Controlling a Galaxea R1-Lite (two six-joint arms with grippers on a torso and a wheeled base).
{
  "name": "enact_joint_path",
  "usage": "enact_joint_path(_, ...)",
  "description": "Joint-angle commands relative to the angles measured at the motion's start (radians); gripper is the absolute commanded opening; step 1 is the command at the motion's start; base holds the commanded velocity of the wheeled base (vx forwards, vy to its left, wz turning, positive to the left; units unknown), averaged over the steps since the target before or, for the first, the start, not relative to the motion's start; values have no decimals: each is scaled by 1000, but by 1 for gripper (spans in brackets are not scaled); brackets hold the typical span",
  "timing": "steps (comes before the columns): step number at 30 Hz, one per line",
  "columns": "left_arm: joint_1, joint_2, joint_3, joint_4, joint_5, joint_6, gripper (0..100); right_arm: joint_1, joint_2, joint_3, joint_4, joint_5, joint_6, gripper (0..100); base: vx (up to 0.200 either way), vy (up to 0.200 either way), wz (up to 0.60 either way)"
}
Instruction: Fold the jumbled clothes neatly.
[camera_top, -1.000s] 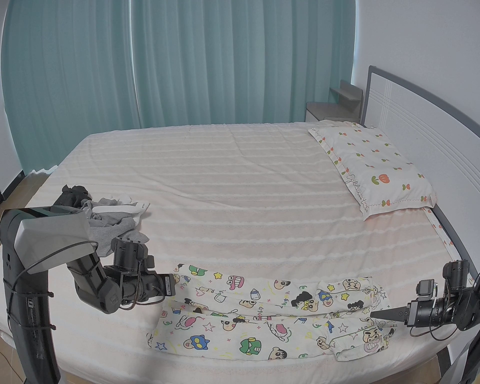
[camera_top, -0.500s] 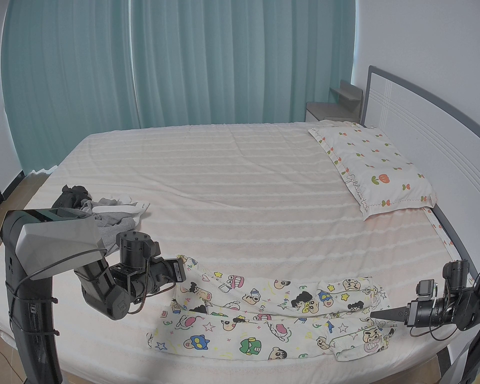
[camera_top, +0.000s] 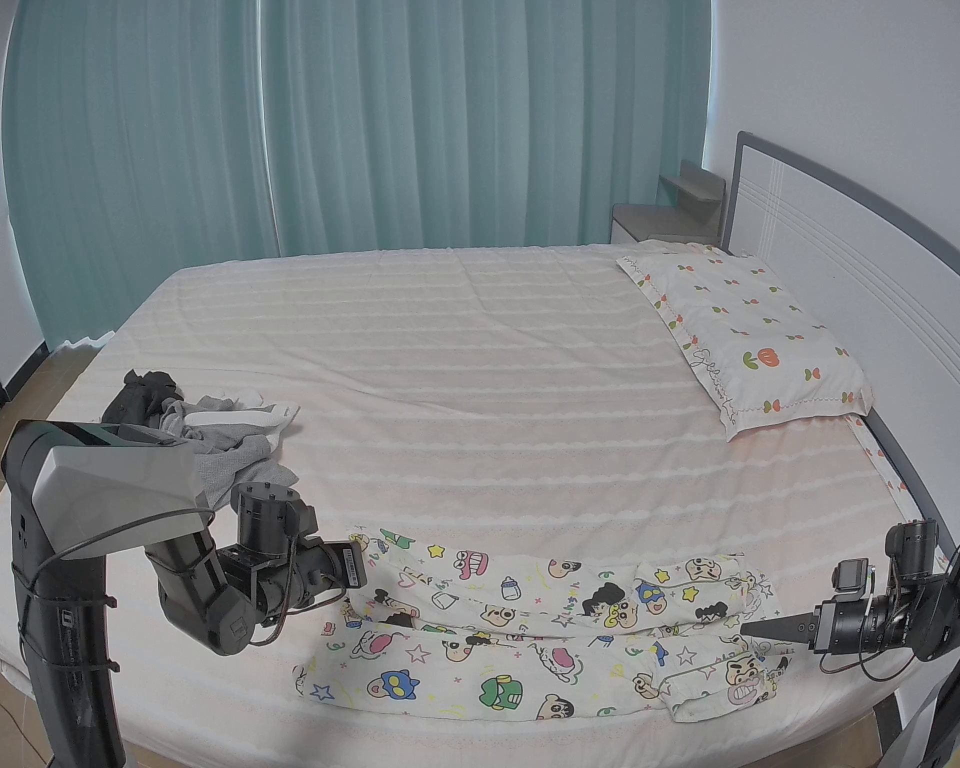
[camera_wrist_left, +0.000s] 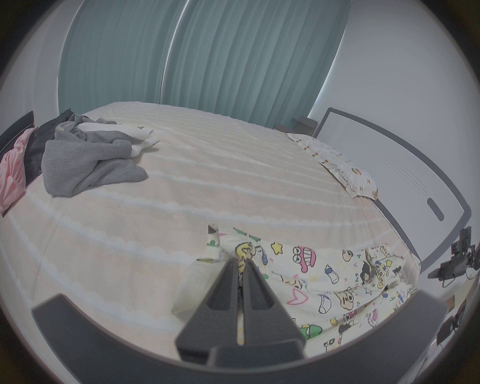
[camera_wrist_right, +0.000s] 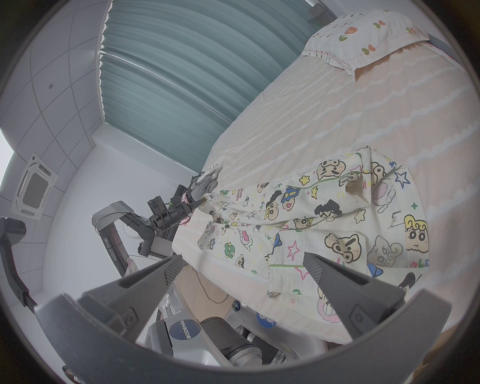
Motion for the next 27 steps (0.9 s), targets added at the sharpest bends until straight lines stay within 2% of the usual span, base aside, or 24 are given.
enact_joint_path(1,0,-9,31,-61,6,-9,0,0,4,0,0,0,0,100,0,0,0)
enact_joint_path(6,-5,9,13,-154,60,-25,0,0,10,6,-16,0,-8,100,0,0,0)
enact_joint_path(14,-17,24,-46,-161,71,-29,0,0,36,14,-57,-1,-14,100,0,0,0)
enact_joint_path(19,-25,26,-110,-173,146,-62,0,0,36,18,-59,-1,-14,100,0,0,0)
enact_joint_path(27,-55,30,-119,-188,156,-69,0,0,36,18,-59,-1,-14,100,0,0,0)
